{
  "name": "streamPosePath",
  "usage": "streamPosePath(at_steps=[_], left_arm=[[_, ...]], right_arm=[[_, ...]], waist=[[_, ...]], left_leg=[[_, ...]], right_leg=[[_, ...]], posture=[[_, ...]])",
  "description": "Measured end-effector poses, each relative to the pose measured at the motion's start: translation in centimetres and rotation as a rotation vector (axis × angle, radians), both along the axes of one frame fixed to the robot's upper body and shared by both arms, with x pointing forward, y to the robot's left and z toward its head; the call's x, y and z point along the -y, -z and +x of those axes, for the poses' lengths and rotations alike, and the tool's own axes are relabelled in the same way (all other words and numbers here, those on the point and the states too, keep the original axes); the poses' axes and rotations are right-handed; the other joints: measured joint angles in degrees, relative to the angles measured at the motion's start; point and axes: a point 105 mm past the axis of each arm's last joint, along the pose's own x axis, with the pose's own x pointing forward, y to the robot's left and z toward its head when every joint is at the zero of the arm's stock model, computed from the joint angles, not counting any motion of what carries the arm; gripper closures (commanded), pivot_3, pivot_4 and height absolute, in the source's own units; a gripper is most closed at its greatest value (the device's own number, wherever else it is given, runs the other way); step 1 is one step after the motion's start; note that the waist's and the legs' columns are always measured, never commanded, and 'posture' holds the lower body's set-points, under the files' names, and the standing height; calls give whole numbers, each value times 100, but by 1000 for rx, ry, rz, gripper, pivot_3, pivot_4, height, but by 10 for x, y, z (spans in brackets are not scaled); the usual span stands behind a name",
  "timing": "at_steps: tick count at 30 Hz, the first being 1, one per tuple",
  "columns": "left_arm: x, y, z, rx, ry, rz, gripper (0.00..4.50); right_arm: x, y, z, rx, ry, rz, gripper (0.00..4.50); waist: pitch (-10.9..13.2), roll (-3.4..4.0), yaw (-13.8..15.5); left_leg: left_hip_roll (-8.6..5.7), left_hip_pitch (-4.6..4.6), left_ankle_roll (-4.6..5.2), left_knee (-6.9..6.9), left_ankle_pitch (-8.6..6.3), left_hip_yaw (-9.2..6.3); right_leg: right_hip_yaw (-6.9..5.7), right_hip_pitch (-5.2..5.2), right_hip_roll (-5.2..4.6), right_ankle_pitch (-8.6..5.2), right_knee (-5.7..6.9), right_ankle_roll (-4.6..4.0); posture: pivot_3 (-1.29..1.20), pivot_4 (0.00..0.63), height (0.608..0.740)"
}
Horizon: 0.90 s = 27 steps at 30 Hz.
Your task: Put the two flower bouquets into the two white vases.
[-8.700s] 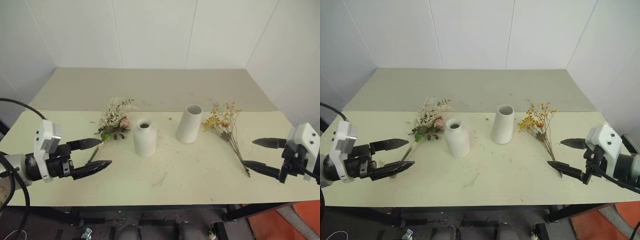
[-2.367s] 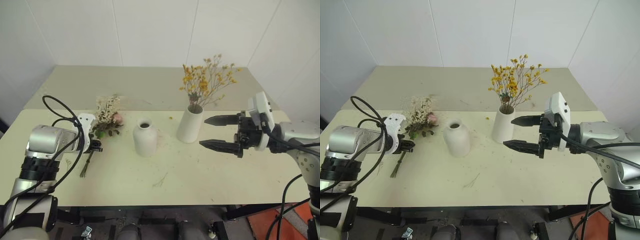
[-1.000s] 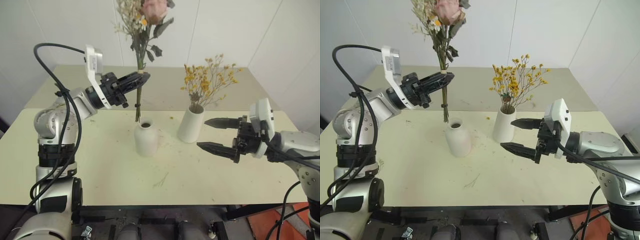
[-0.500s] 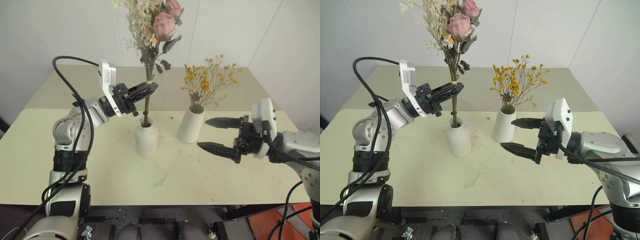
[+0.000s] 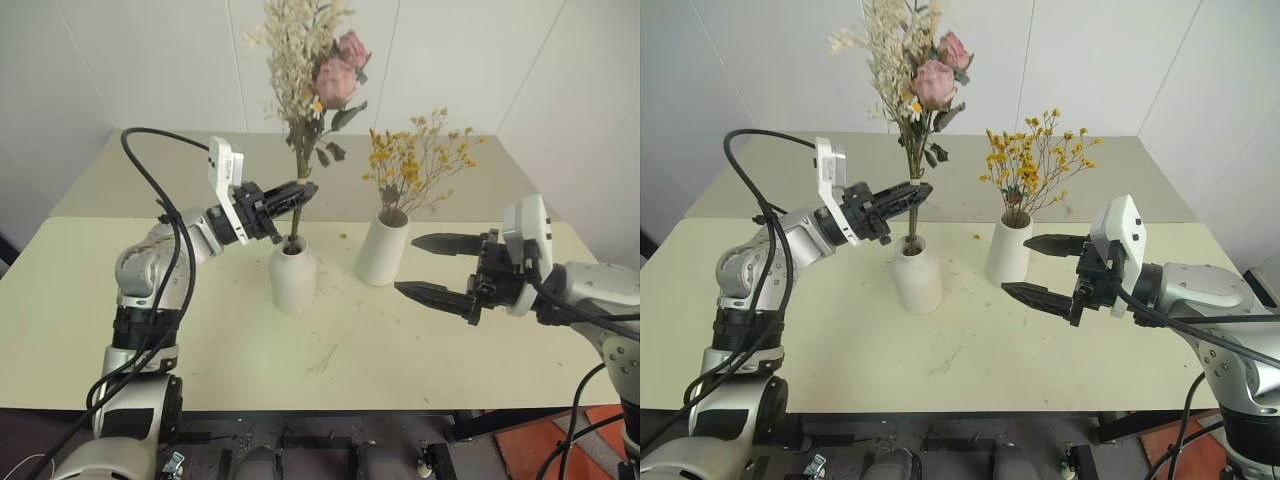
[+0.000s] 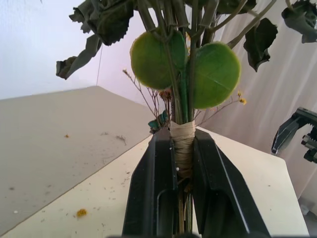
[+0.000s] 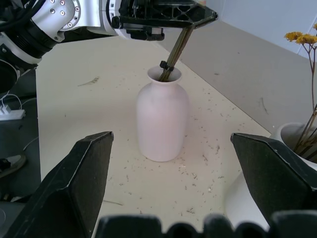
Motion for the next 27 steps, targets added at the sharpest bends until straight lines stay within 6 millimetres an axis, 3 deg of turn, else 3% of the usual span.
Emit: streamPosePath(at_steps=[6, 11, 17, 27], left_arm=[[-8, 5, -19, -33, 42, 69, 1738], [-40, 12, -36, -82, -14, 129, 123], [-74, 21, -65, -135, -65, 205, 25], [-113, 14, -105, -45, -143, 284, 25]], right_arm=[[0, 0, 0, -4, -1, 5, 0], [1, 5, -1, -28, -7, 5, 0], [5, 11, 3, -55, 1, -2, 0], [21, 24, 13, -94, 66, -30, 0]], waist=[[0, 0, -14], [0, 0, -39], [0, 0, -18], [1, 1, 1]], left_leg=[[2, 2, 0, 0, 0, 0], [3, 3, 0, -1, 0, 0], [5, 3, 0, -1, 0, 1], [7, 4, 0, -2, 0, 6]], right_leg=[[1, 0, 0, 0, 1, 0], [1, 0, 1, -1, 1, 1], [0, -2, 0, -2, 0, 0], [-1, -3, 0, -3, -1, -3]], posture=[[0, 150, 740], [0, 150, 740], [0, 150, 740], [0, 150, 740]])
